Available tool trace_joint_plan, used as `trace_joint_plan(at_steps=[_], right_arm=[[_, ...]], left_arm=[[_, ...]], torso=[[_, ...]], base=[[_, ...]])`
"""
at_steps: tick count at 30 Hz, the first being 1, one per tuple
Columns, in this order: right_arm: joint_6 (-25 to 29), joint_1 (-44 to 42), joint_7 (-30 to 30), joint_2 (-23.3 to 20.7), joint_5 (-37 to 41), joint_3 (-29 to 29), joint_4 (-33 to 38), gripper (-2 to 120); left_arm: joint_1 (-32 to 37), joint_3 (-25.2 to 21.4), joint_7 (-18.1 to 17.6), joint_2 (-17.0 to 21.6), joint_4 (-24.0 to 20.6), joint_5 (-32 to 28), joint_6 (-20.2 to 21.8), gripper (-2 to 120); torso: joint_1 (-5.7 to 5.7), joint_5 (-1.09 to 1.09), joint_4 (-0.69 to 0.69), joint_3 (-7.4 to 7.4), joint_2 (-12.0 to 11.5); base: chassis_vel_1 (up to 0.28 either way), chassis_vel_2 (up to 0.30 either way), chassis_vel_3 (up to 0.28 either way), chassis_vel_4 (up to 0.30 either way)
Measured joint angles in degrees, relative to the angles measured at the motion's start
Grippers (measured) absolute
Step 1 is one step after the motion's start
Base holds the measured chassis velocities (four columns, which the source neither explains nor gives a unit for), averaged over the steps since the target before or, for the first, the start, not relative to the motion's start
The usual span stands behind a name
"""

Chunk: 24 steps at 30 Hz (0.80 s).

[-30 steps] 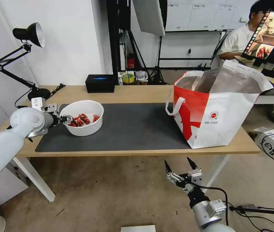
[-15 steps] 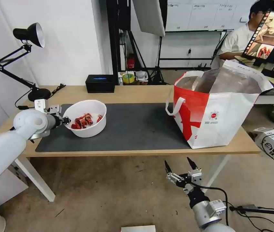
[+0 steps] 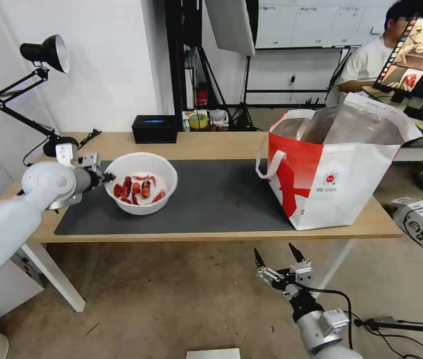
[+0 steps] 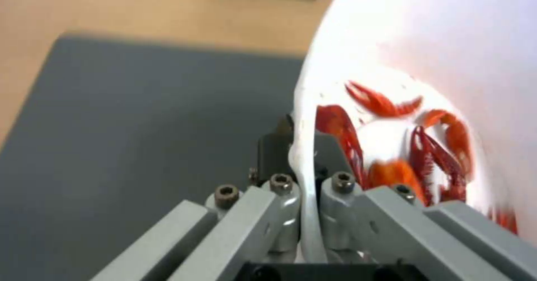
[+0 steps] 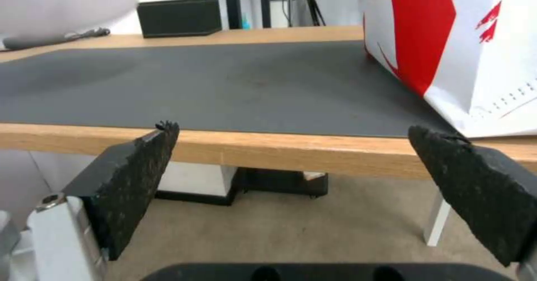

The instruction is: Pick up the trash from the table and place it into the takeout bag.

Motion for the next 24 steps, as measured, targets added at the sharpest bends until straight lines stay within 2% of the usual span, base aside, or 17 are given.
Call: trace_joint_plan(at_steps=[5,10,13,14,17,23,24], right_arm=[[0.00,0.00,0.00,0.00,0.00,0.00,0.00,100],[0.00,0.00,0.00,0.00,0.00,0.01,0.00,100],[0.00,0.00,0.00,0.00,0.00,0.00,0.00,100],[0.00,0.00,0.00,0.00,0.00,0.00,0.00,100],[0.00,0.00,0.00,0.00,0.00,0.00,0.00,100],[0.00,0.00,0.00,0.00,0.00,0.00,0.00,100],[0.00,0.00,0.00,0.00,0.00,0.00,0.00,100]], left_arm=[[-7.04,2.96,-3.50,-2.83,-4.36,-4.29,-0.02,0],[-12.47,6.32,-4.97,-6.02,-5.16,-6.22,-0.18,0],[-17.20,8.94,-6.42,-10.72,-3.13,-6.75,-0.29,0],[-17.20,8.94,-6.42,-10.72,-3.13,-6.75,-0.29,0],[-21.68,10.99,-7.44,-14.95,-0.59,-7.40,-0.39,0],[-24.68,12.41,-7.75,-17.60,1.51,-7.71,-0.43,0],[-26.70,13.49,-7.87,-19.52,2.97,-8.05,-0.71,0]], torso=[[0.00,0.00,-0.01,0.00,0.00],[0.01,0.01,-0.01,0.00,0.00],[0.01,0.00,0.00,0.00,0.00],[0.01,0.00,0.00,0.00,0.00],[0.01,0.02,-0.02,0.00,0.00],[0.02,0.01,-0.02,0.00,0.00],[0.02,0.00,0.00,0.00,-0.01]], base=[[0.000,0.000,0.000,0.000],[0.000,0.000,0.000,0.000],[0.000,0.000,0.000,0.000],[0.000,0.000,0.000,0.000],[0.000,0.000,0.000,0.000],[0.000,0.000,0.000,0.000],[0.000,0.000,0.000,0.000]])
